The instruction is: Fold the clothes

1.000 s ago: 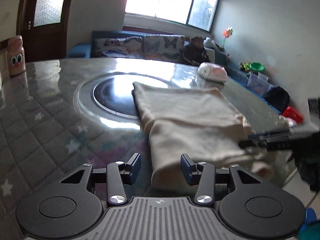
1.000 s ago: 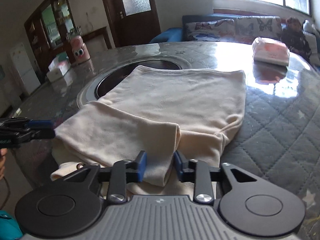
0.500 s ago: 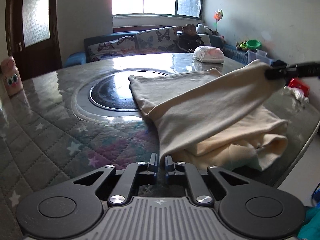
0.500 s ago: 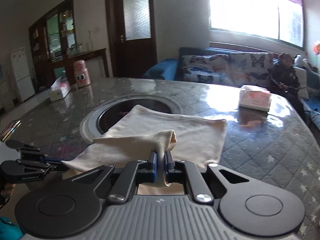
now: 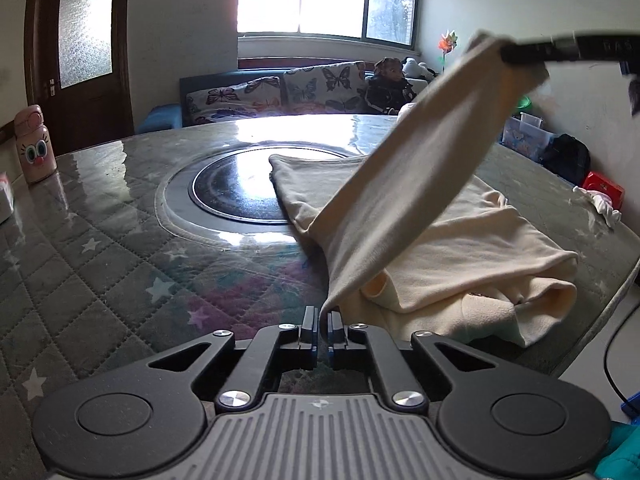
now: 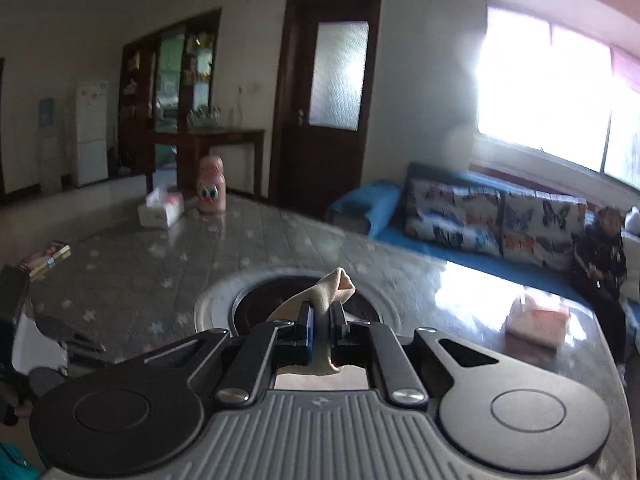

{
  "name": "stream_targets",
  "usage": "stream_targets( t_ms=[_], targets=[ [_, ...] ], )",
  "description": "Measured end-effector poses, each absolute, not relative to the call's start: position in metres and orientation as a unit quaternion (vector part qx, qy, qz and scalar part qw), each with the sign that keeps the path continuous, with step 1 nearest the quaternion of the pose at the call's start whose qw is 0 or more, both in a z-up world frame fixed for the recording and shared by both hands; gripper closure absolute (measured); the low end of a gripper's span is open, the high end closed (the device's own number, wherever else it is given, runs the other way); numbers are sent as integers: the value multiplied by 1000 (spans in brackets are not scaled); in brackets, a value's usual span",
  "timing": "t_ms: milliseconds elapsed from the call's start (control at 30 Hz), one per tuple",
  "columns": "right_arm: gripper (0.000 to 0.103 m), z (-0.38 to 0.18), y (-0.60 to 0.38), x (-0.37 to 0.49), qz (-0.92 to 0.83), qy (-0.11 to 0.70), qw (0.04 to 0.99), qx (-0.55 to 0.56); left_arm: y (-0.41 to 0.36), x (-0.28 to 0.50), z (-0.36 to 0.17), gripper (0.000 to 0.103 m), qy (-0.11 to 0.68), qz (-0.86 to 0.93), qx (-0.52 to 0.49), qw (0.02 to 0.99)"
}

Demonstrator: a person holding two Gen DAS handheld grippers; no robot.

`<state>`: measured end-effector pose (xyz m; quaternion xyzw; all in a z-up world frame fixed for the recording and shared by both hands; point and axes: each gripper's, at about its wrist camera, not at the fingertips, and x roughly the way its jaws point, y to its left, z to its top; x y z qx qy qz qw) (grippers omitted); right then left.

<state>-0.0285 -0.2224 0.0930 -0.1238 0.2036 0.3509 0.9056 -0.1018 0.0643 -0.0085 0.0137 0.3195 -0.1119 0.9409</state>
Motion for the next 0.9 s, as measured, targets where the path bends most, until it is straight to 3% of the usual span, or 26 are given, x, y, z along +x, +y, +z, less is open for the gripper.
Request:
stream_targets(
  t_ms=[367, 633, 900],
  targets=[
    [91, -5, -273, -19, 255, 370, 890, -82, 68, -104, -5, 93, 333, -143, 52, 931],
    [91, 8, -274, -11, 270, 329, 902, -68, 73, -84, 30, 90, 307, -164, 46, 936],
    [91, -23, -246, 4, 299, 341, 887, -86, 25, -21, 11, 90, 310, -203, 44, 928]
  ],
)
